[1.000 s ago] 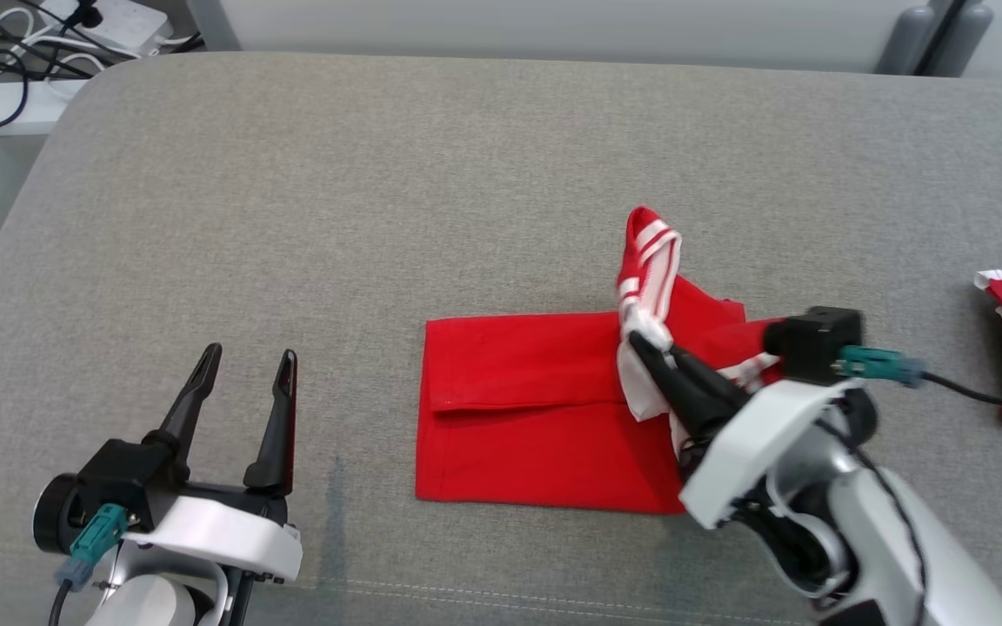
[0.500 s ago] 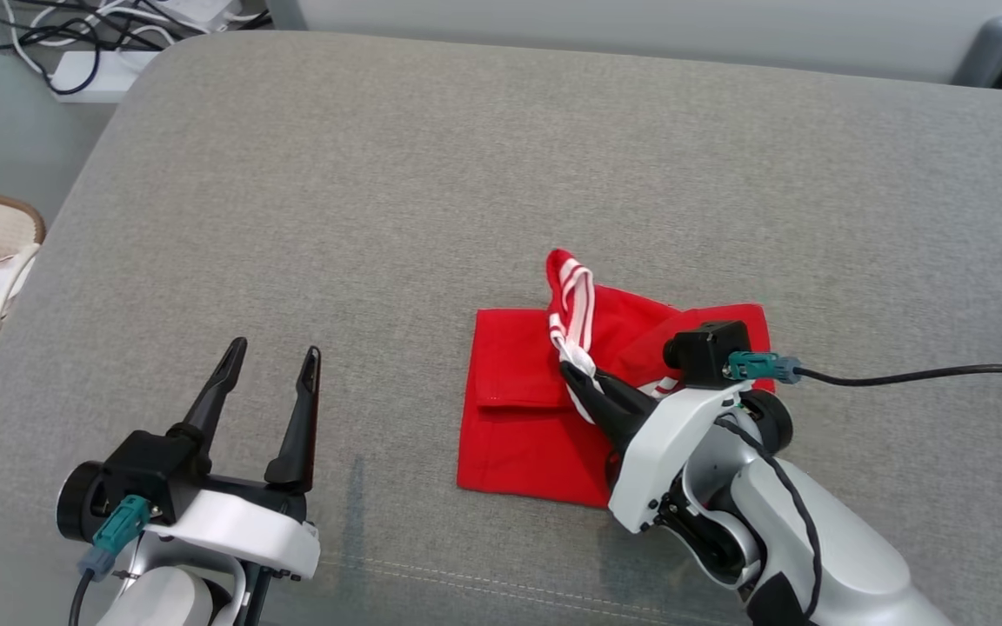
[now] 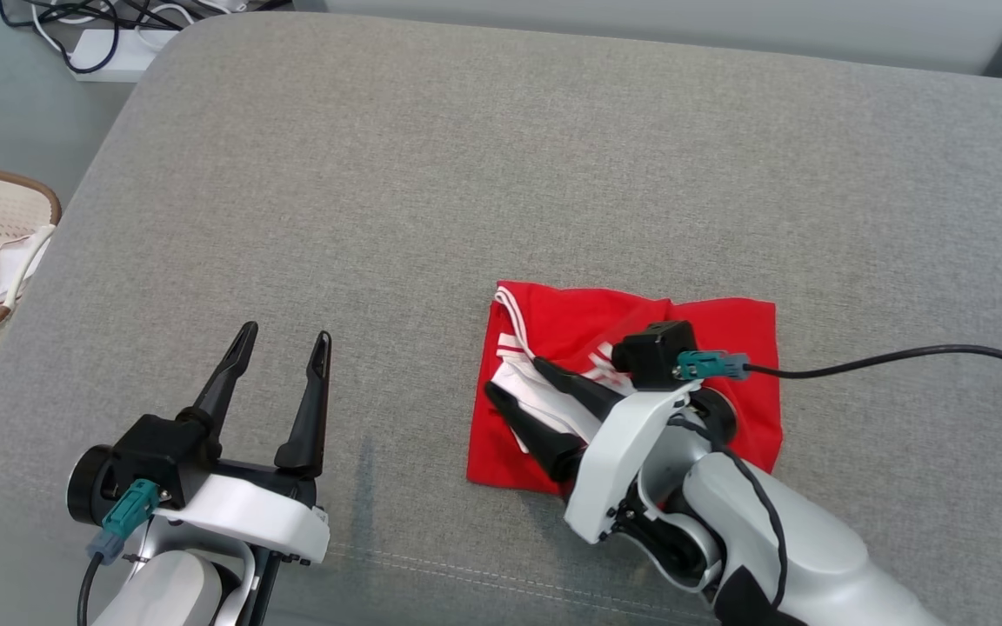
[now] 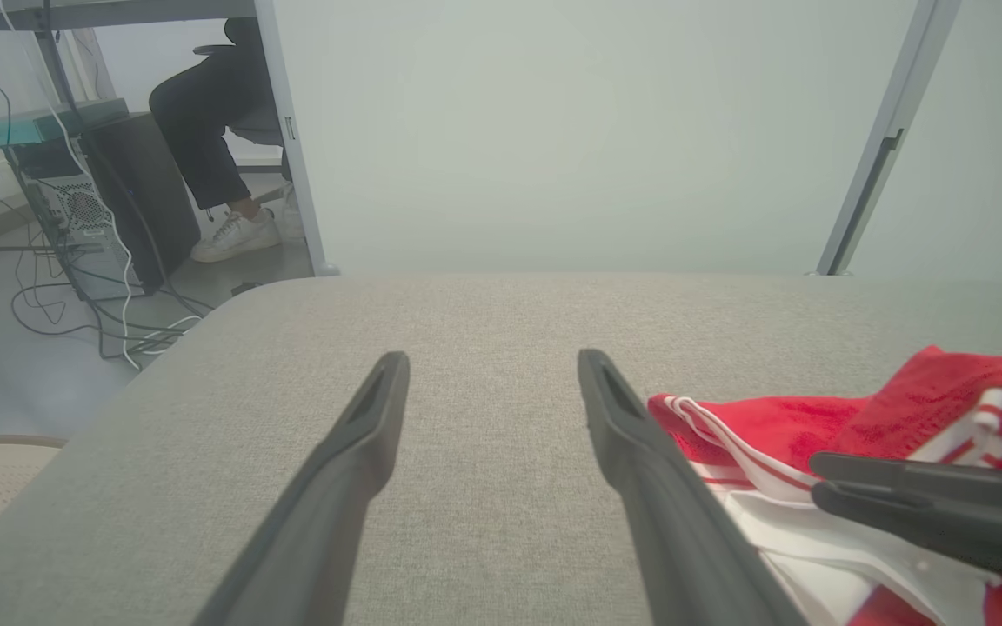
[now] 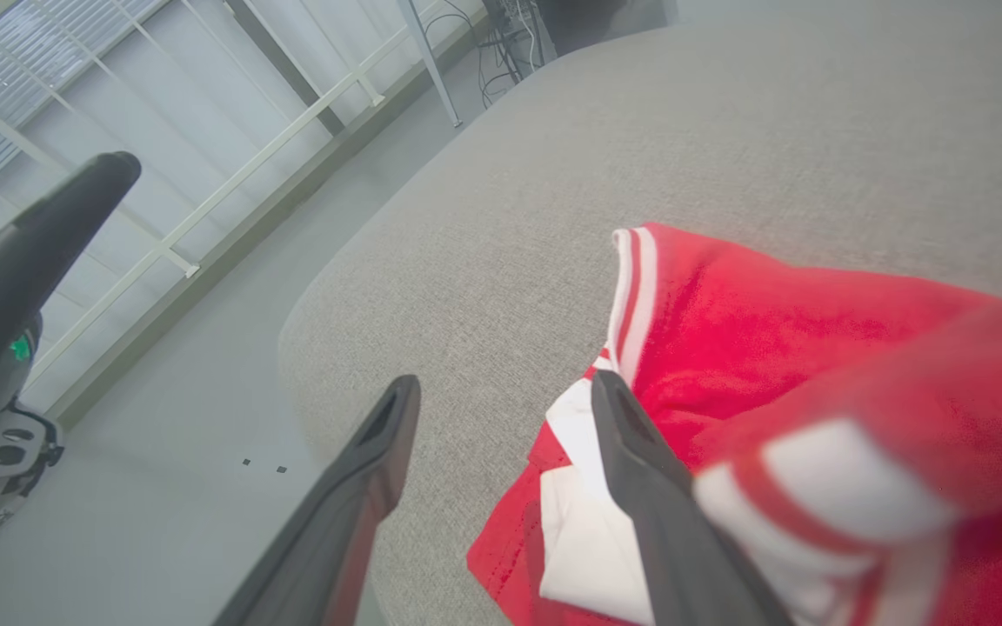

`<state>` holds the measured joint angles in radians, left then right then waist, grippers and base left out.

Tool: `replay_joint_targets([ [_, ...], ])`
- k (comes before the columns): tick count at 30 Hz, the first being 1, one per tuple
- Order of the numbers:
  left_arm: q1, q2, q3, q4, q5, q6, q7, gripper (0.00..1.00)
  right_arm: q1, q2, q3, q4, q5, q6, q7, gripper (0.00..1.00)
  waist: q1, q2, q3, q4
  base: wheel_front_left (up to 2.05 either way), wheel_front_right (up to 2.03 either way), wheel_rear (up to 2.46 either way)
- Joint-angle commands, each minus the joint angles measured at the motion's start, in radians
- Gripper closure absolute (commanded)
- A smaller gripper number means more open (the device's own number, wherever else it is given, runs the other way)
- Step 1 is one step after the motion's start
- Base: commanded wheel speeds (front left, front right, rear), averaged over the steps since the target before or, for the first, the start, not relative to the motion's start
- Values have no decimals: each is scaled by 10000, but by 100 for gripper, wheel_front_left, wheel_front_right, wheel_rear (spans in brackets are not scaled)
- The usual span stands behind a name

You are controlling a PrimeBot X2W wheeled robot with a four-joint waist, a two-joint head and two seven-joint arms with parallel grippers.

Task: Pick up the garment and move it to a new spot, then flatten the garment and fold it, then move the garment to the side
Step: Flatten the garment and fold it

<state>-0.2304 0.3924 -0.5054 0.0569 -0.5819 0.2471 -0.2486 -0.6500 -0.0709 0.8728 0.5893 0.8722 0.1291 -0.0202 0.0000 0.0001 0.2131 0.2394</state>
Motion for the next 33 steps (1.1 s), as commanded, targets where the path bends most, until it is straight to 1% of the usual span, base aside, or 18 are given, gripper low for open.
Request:
replay_joint_targets([
  [1, -429, 234, 413, -167, 143, -21, -123, 0, -179, 205, 154, -398, 91, 16, -188, 0, 0, -1, -10, -45, 0, 0, 0],
  [5, -378, 230, 488, -165, 180, -14, -126, 0, -231, 205, 525, -1517, 296, 16, -471, 0, 0, -1, -54, -209, 0, 0, 0],
  [7, -339, 237, 540, -178, 190, 5, -127, 0, -187, 133, 278, -2244, 240, 16, -858, 0, 0, -1, -81, -292, 0, 0, 0],
  [9, -300, 269, 606, -196, 194, 19, -128, 0, -55, -287, -215, -2966, 36, 16, -1269, 0, 0, -1, -116, -382, 0, 0, 0],
  [10, -279, 304, 649, -205, 210, 37, -128, 0, 86, -548, -577, -3336, -52, 16, -1492, 0, 0, -1, -134, -430, 0, 0, 0],
  [12, -208, 376, 761, -245, 227, 90, -129, 0, 402, -1234, -1453, -3935, -578, 16, -1837, 0, 0, -1, -169, -557, 0, 0, 0],
  [14, -115, 463, 885, -310, 257, 157, -129, 0, 916, -1762, -2512, -4303, -1051, 16, -2023, 0, 0, -1, -210, -698, 0, 0, 0],
  [15, -58, 503, 946, -346, 265, 193, -129, 0, 1179, -2064, -3061, -4360, -1500, 16, -2078, 0, 0, -1, -233, -765, 0, 0, 0],
  [16, -8, 535, 986, -381, 269, 214, -130, 0, 1498, -2281, -3617, -4355, -1874, 16, -2104, 0, 0, -1, -250, -806, 0, 0, 0],
  [19, 128, 618, 1127, -479, 287, 305, -130, 0, 2448, -2637, -5038, -4258, -2977, 16, -2175, 0, 0, -1, -310, -943, 0, 0, 0],
  [22, 242, 682, 1220, -553, 296, 380, -130, 0, 3301, -2669, -6086, -4128, -4109, 16, -2283, 0, 0, -1, -371, -1041, 0, 0, 0],
  [23, 281, 702, 1249, -577, 297, 406, -130, 0, 3556, -2601, -6364, -4114, -4428, 16, -2315, 0, 0, -1, -385, -1081, 0, 0, 0],
  [24, 365, 736, 1316, -624, 296, 462, -130, 0, 4039, -2363, -6880, -4066, -4881, 16, -2361, 0, 0, -1, -434, -1163, 0, 0, 0],
  [25, 416, 757, 1347, -644, 287, 483, -131, 0, 4245, -2249, -7070, -4053, -5066, 16, -2376, 0, 0, -1, -458, -1206, 0, 0, 0],
  [29, 594, 833, 1480, -721, 245, 544, -131, 0, 4803, -1816, -7390, -3876, -5214, 16, -2403, 0, 0, -1, -522, -1356, 0, 0, 0],
  [33, 692, 883, 1523, -759, 233, 590, -127, 0, 4890, -1627, -7419, -3736, -5175, 16, -2410, 0, 0, -1, -567, -1423, 0, 0, 0],
])
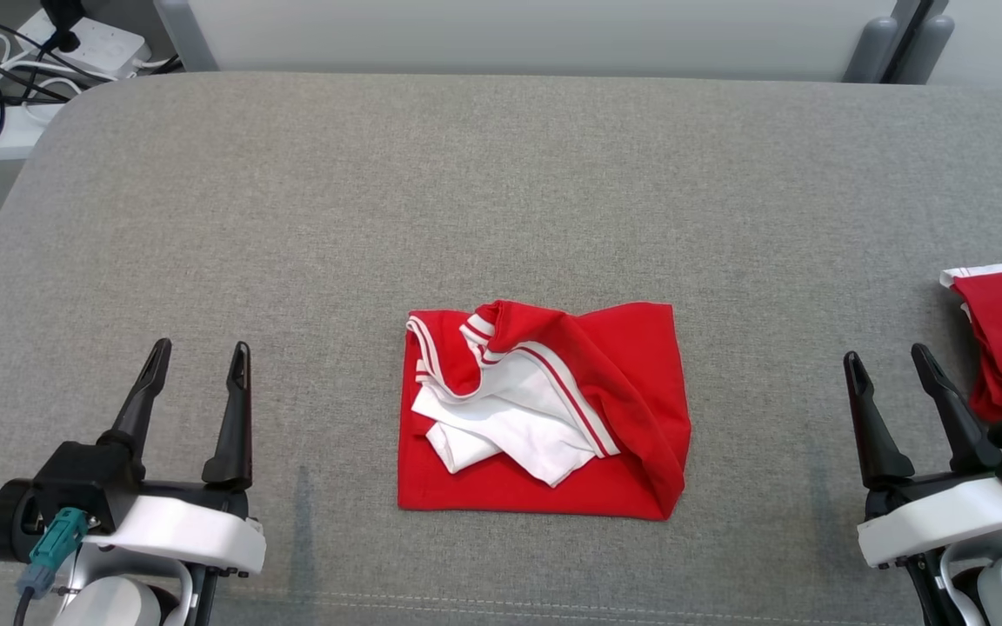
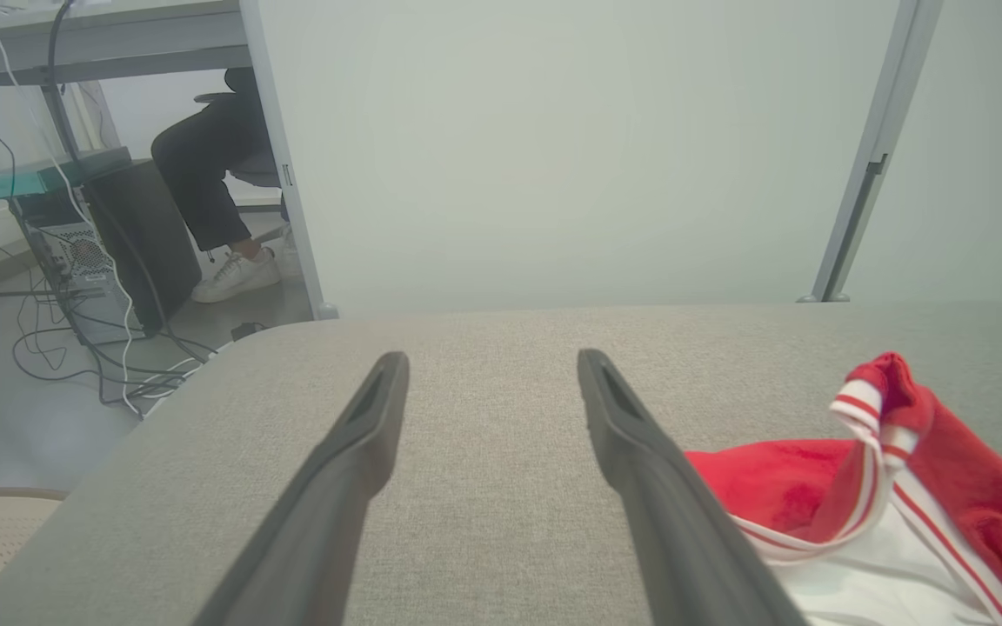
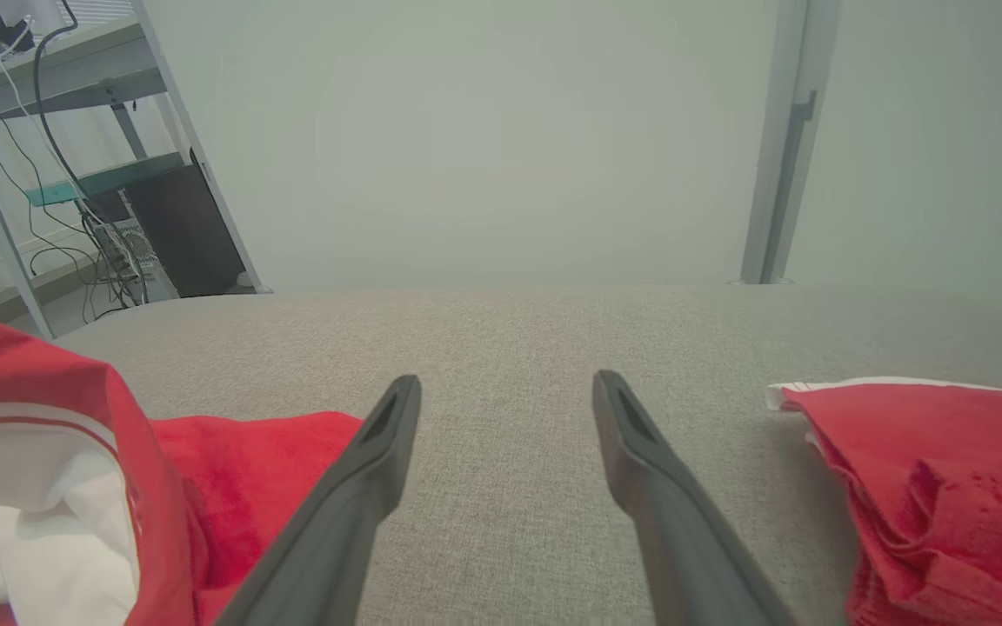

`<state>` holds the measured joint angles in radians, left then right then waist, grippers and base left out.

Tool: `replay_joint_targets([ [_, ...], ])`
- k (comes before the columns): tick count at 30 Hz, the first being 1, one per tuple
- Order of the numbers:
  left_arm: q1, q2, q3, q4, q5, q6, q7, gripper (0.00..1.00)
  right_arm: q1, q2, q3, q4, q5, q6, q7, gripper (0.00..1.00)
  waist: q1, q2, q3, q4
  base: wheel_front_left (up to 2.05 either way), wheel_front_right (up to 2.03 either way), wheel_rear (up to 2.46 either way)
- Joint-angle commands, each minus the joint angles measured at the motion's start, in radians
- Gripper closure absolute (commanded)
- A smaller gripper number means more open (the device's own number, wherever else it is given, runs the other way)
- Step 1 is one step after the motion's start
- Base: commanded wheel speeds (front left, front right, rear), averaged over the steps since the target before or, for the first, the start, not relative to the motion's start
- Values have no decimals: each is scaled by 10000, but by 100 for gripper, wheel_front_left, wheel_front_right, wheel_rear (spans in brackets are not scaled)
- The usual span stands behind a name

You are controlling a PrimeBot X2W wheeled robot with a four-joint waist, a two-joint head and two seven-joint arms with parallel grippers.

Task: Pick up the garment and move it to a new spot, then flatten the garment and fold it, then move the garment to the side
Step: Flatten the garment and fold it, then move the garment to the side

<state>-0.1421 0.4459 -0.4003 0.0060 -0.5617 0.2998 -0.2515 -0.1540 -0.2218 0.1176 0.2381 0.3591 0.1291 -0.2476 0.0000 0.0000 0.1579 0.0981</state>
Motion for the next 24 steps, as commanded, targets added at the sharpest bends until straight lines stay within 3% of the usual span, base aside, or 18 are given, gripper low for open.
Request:
replay_joint_targets([
  [1, -178, 358, 467, -267, 30, 70, -88, 0, -79, -78, 127, -172, -13, 16, -137, 0, 0, 0, -30, -16, 0, 0, 0],
  [8, -253, 353, 345, -428, 83, 112, 7, 0, -616, 12, 590, 740, 794, 16, 27, 0, 0, 0, 30, 200, 0, 0, 0],
  [18, -347, 56, 193, -309, 71, 72, -26, 0, -2239, -167, 2676, 3048, 3155, 16, 1476, 0, 0, 0, 251, 901, 0, 0, 0],
  [24, -257, -9, 281, -241, 69, 64, -56, 0, -2696, -289, 3661, 3731, 4227, 16, 2252, 0, 0, 0, 294, 1086, 0, 0, 0],
])
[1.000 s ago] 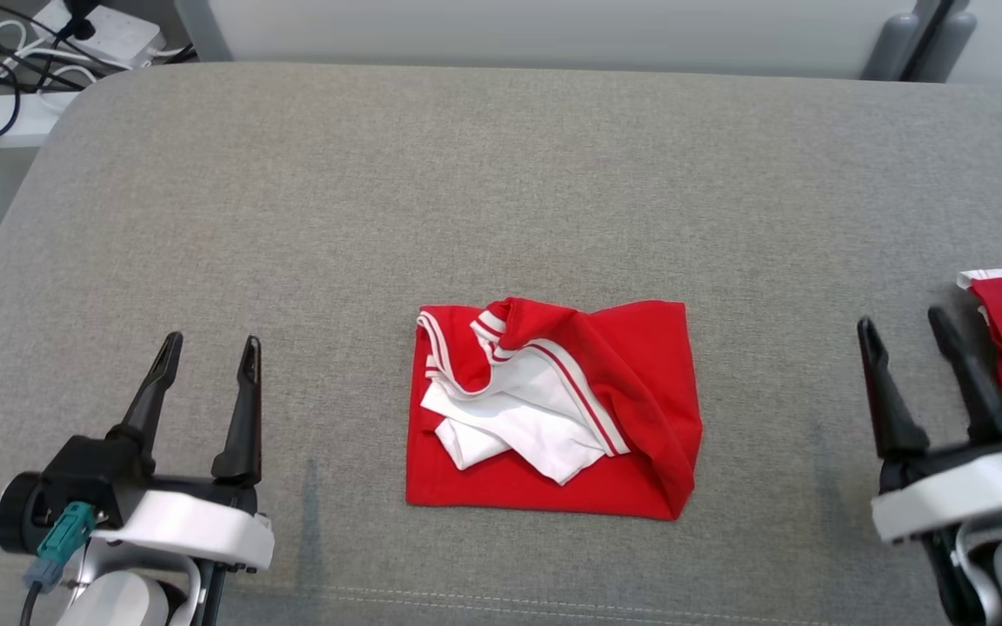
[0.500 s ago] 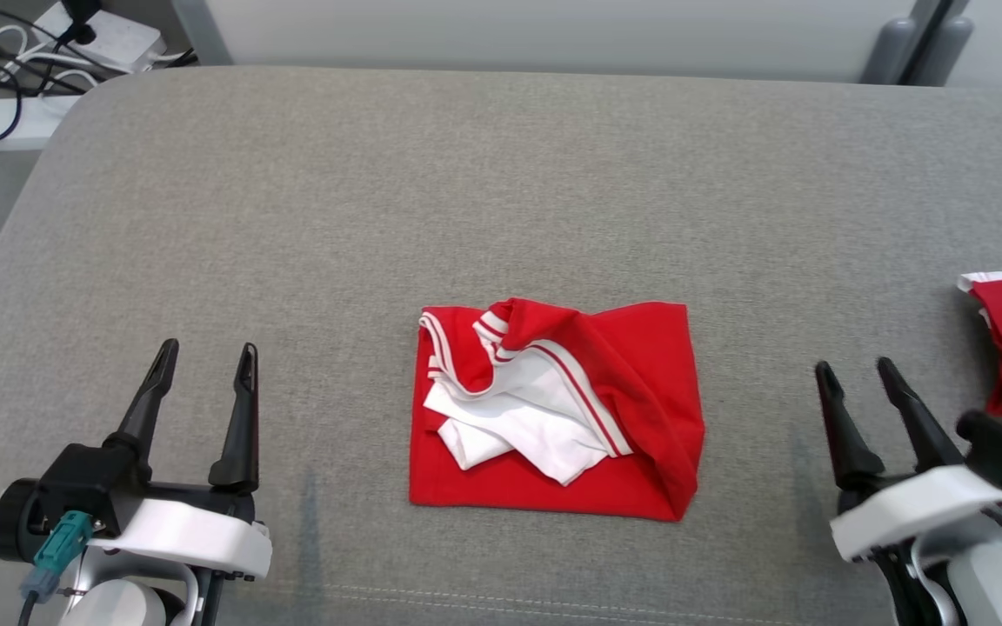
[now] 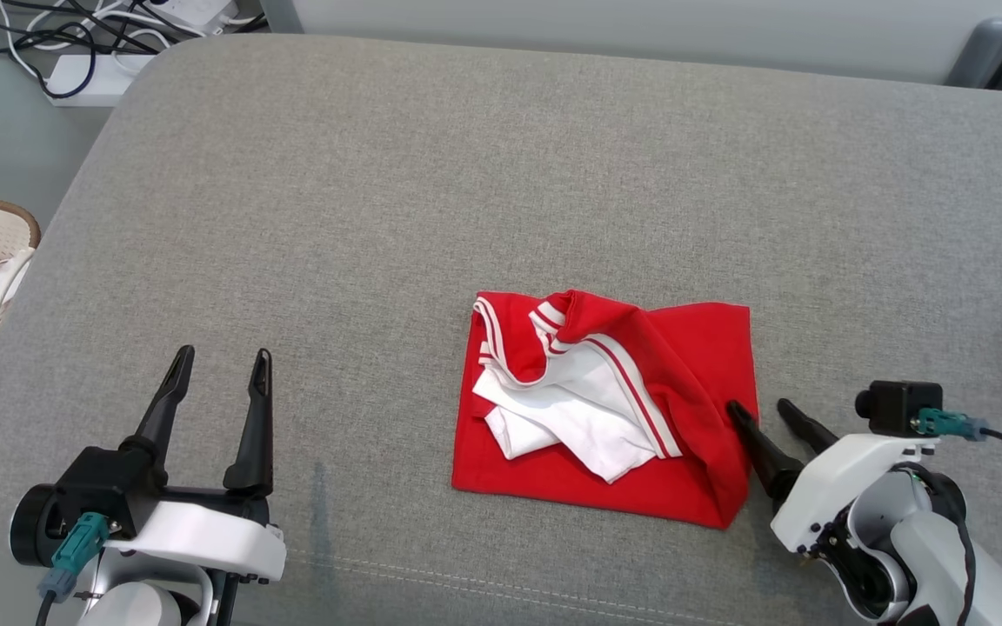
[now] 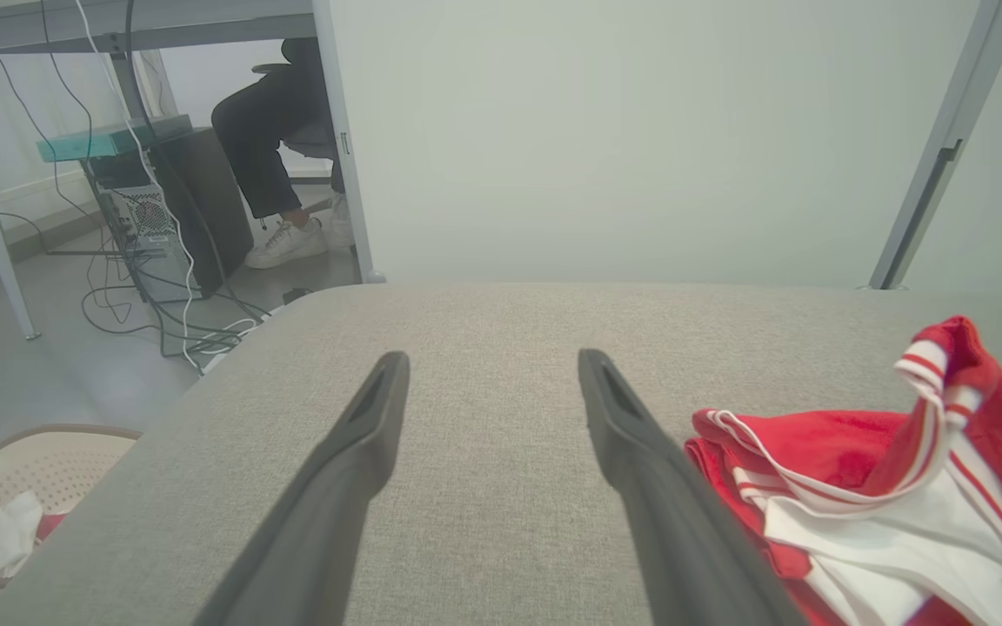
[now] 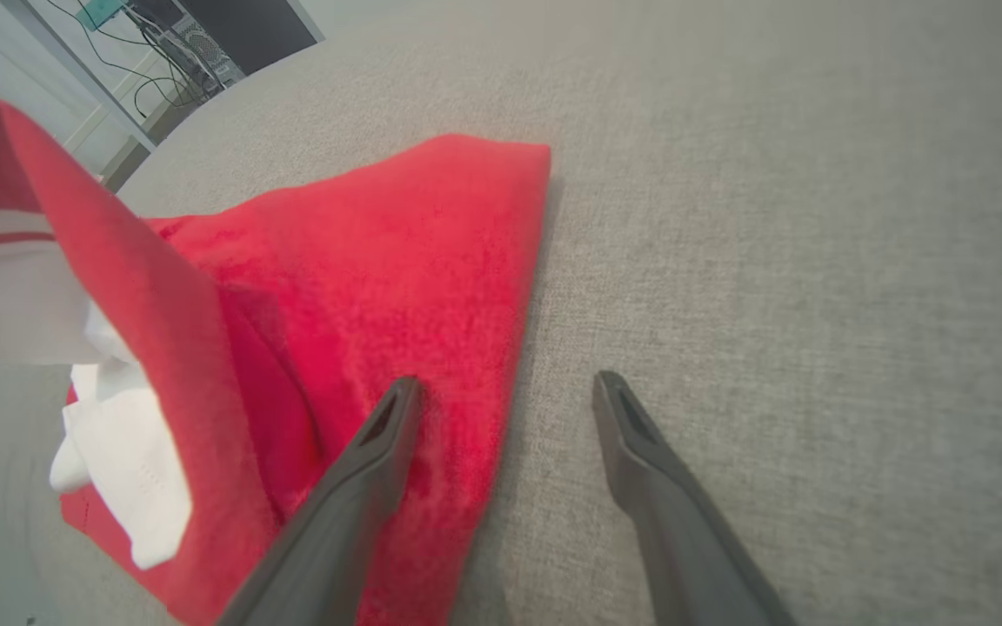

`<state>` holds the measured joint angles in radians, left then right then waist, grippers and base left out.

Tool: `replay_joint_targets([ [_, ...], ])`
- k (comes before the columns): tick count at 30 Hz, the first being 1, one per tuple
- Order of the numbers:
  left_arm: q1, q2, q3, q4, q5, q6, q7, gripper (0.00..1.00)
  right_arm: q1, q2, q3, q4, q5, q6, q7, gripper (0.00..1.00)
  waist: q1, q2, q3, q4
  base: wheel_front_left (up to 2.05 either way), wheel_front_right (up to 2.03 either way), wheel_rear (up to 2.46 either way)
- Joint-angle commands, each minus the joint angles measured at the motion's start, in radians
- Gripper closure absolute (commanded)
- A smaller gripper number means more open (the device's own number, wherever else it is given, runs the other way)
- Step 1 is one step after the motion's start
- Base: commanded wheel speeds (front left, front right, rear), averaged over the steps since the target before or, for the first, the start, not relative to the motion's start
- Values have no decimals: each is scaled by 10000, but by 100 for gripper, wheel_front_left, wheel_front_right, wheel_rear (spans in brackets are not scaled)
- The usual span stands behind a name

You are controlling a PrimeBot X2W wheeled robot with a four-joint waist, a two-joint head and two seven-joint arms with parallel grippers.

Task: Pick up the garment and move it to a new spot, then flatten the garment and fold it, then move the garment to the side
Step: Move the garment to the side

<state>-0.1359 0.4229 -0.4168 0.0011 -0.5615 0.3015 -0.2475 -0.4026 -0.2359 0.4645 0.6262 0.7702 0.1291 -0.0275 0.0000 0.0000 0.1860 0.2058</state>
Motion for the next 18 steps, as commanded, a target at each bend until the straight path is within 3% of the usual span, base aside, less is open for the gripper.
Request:
replay_joint_targets([
  [1, -313, 214, 464, -192, 73, 45, -100, 0, -277, -163, 341, -90, 288, 16, 164, 0, 0, 0, 27, 10, 0, 0, 0],
  [7, -363, 143, 572, -192, 108, 38, -117, 0, -887, -245, 1175, 86, 1273, 16, 665, 2, 0, 0, 149, -85, 0, 0, 0],
  [8, -383, 126, 572, -186, 117, 16, -120, 0, -985, -265, 1351, 138, 1414, 16, 818, 50, 0, 0, 156, -97, 0, 0, 0],
  [9, -402, 107, 575, -178, 127, 0, -122, 0, -1070, -283, 1514, 178, 1583, 16, 984, 58, 0, 0, 160, -102, 0, 0, 0],
  [10, -421, 90, 576, -165, 141, -14, -123, 0, -1154, -318, 1634, 209, 1724, 16, 1074, 95, 0, 0, 162, -98, 0, 0, 0],
  [11, -440, 67, 575, -153, 153, -31, -125, 0, -1246, -374, 1751, 217, 1824, 16, 1099, 100, 0, 0, 157, -91, 0, 0, 0],
  [15, -474, -25, 589, -114, 184, -87, -131, 0, -1733, -880, 2086, -101, 1778, 16, 604, 100, 0, 0, 158, -62, 0, 0, 0],
  [18, -447, -68, 673, -112, 209, -81, -135, 0, -2359, -1553, 2430, -769, 1083, 16, 17, 100, 0, 0, 205, -172, 0, 0, 0],
])
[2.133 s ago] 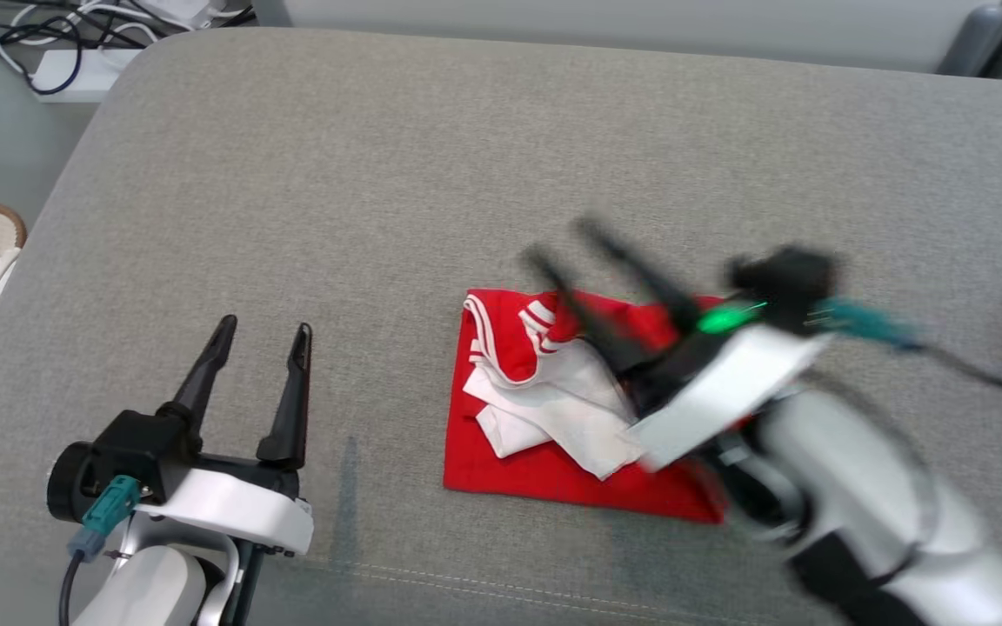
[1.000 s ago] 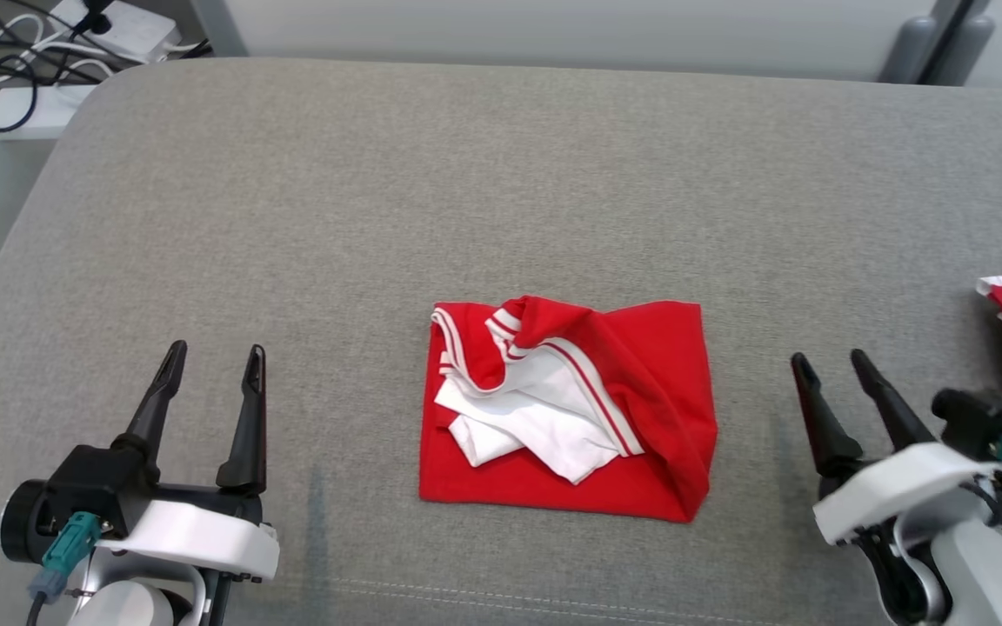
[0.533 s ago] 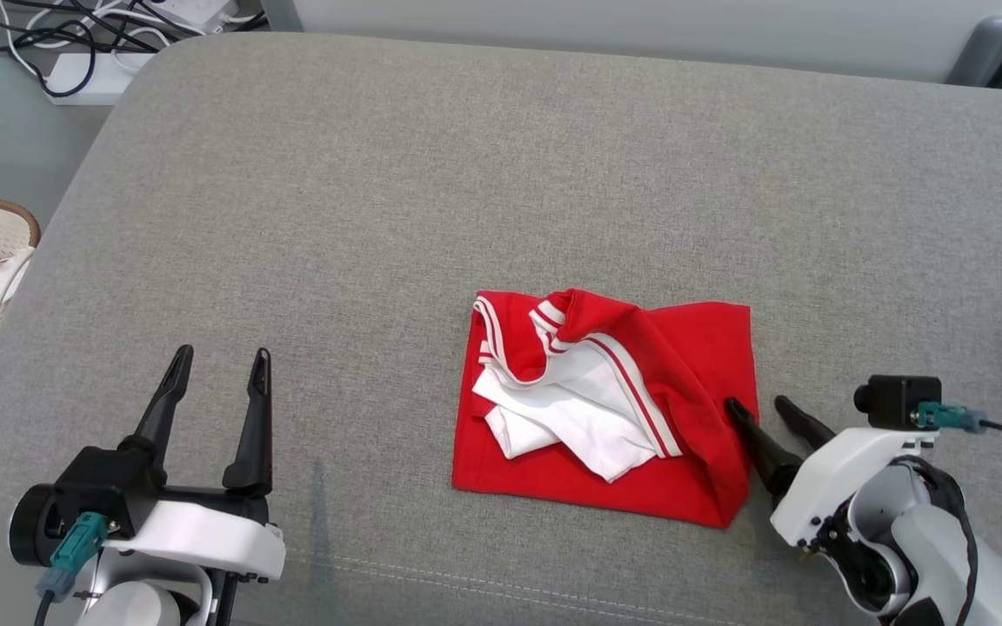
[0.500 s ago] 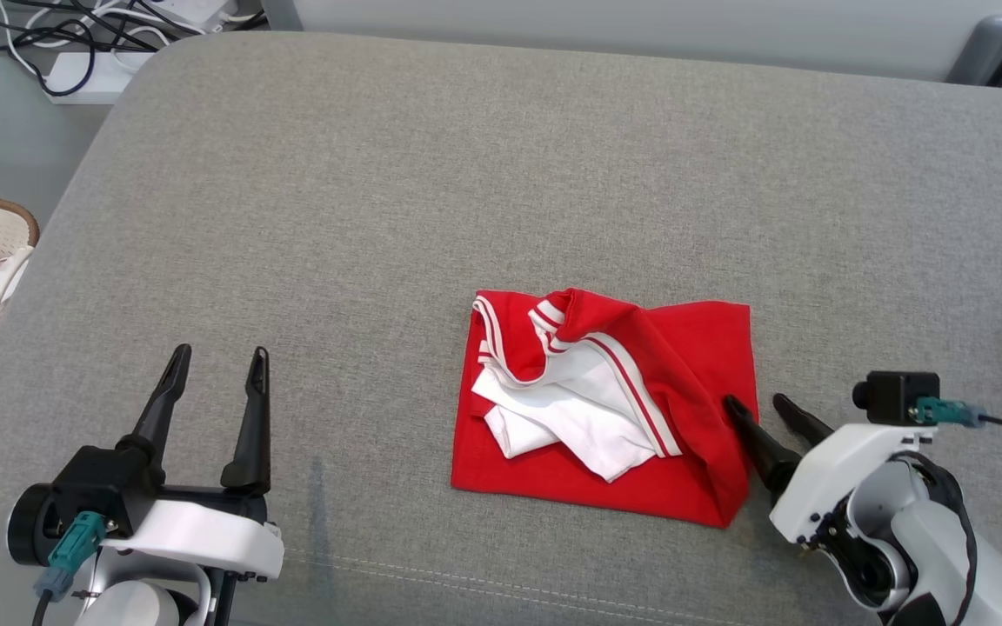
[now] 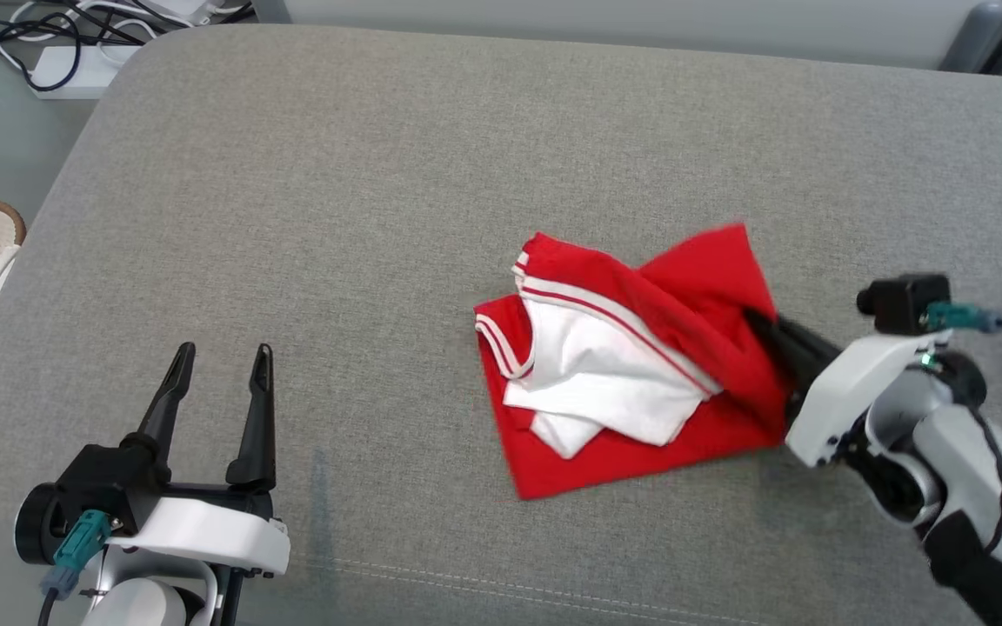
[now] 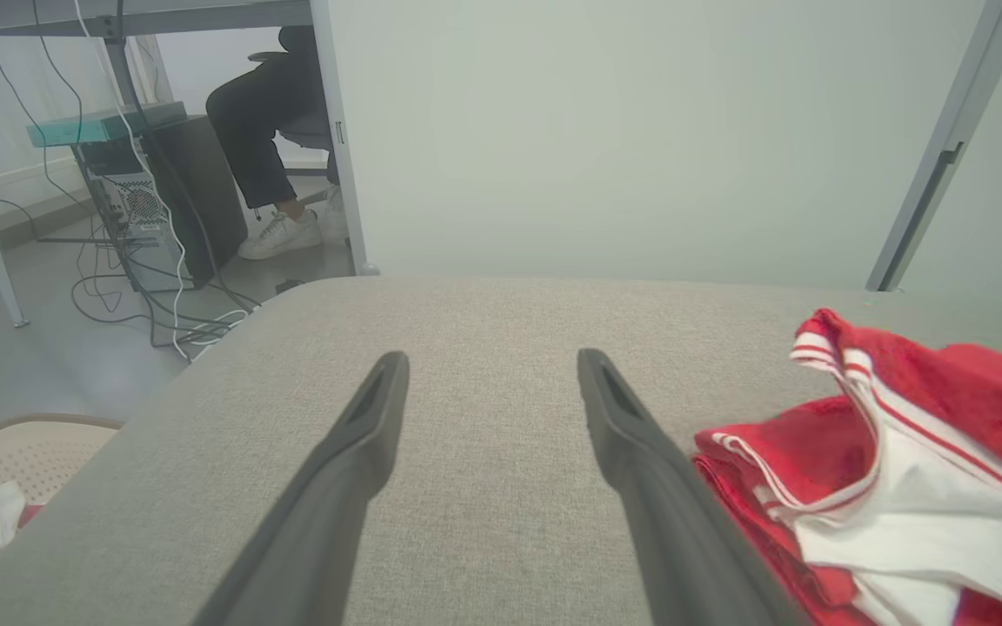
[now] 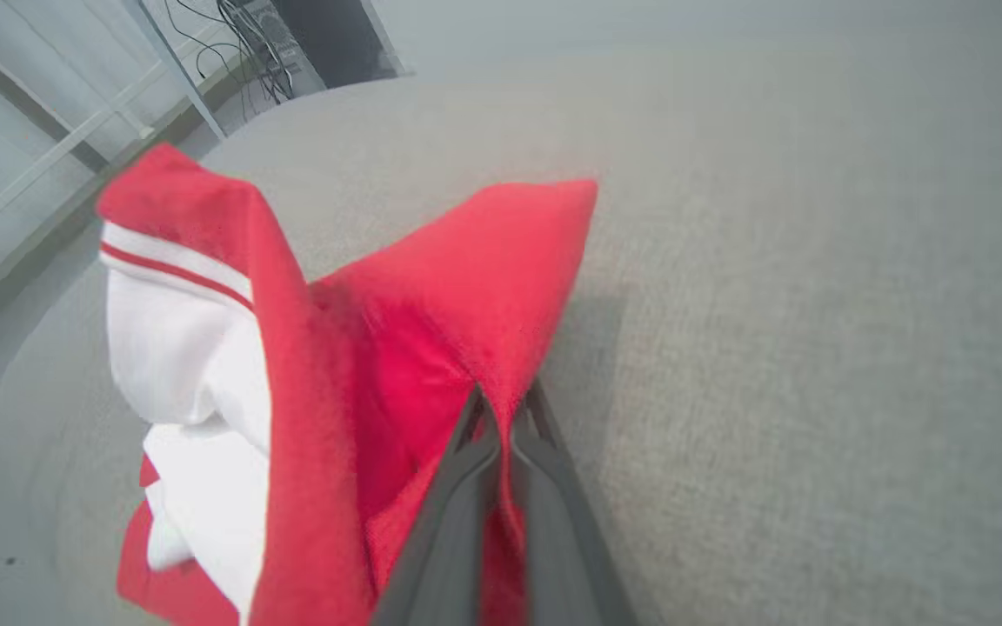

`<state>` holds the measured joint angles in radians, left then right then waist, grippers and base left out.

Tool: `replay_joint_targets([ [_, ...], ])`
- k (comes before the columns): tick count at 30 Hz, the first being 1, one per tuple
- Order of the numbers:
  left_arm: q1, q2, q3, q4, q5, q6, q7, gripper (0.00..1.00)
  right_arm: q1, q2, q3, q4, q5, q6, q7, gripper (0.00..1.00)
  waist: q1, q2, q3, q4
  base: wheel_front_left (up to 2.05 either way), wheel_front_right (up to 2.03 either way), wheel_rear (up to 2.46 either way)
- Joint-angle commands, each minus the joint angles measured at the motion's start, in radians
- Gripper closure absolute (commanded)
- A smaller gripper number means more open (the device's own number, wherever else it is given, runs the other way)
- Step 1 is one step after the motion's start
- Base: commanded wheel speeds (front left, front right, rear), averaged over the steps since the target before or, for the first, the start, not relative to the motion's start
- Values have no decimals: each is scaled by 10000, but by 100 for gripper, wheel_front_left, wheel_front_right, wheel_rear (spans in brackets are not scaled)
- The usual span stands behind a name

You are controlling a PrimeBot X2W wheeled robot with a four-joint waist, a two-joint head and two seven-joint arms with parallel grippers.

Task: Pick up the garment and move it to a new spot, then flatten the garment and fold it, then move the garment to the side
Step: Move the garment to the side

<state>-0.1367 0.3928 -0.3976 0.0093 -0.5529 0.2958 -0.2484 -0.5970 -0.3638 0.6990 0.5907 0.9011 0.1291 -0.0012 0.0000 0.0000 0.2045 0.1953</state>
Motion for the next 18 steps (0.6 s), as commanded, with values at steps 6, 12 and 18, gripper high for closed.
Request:
replay_joint_targets([
  [6, -430, 151, 580, -190, 185, -81, -130, 0, -1092, -1248, 365, -1714, -846, 16, -336, 100, 0, 0, 3, -348, 0, 0, 0],
  [12, -481, -56, 645, -202, 316, -212, -132, 0, -1176, -2099, 86, -2788, -1203, 16, -107, 100, 0, 0, -61, -539, 0, 0, 0],
  [18, -416, -198, 806, -181, 428, -298, -132, 0, -850, -2270, -999, -3461, -1259, 16, 37, 100, 0, 0, -68, -738, 0, 0, 0],
])
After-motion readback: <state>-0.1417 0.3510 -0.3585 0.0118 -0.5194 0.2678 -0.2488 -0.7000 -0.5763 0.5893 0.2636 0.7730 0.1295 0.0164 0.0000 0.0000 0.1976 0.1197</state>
